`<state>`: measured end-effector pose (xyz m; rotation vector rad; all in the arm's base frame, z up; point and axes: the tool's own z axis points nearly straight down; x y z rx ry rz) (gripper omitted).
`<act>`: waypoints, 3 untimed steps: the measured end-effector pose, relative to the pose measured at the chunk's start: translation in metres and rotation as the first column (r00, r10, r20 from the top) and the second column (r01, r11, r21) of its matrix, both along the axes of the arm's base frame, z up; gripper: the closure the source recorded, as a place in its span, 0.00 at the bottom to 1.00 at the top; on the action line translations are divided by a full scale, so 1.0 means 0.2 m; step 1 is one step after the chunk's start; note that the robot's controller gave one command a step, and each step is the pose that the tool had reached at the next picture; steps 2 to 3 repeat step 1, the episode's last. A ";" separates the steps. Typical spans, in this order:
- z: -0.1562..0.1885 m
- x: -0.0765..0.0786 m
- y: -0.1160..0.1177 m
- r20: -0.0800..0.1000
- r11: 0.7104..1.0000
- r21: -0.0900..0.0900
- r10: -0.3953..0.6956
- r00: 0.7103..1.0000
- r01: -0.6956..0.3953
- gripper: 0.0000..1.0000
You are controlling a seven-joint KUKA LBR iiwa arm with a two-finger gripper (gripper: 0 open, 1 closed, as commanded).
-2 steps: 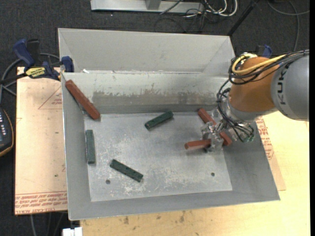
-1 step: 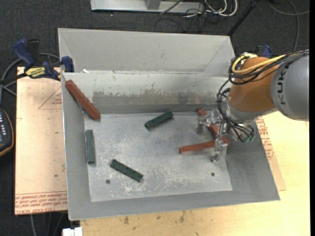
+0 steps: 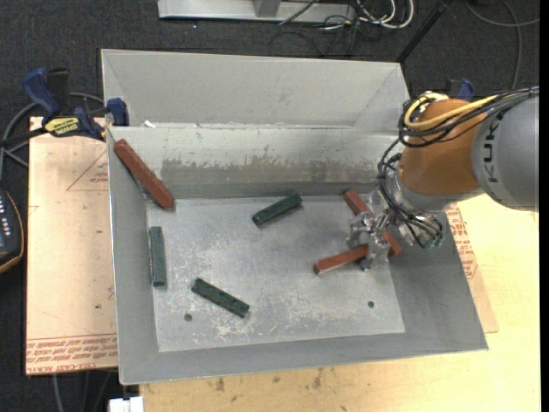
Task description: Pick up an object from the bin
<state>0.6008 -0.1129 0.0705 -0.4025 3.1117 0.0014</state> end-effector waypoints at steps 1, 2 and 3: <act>0.74 0.08 -0.06 0.009 0.995 -0.004 0.102 0.995 -0.102 1.00; 0.74 0.08 -0.06 0.009 0.995 -0.004 0.102 0.995 -0.102 1.00; 0.74 0.08 -0.06 0.009 0.995 -0.004 0.102 0.995 -0.102 1.00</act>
Offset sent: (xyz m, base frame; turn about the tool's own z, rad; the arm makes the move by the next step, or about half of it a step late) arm 0.0134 -0.0117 0.1429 -0.1048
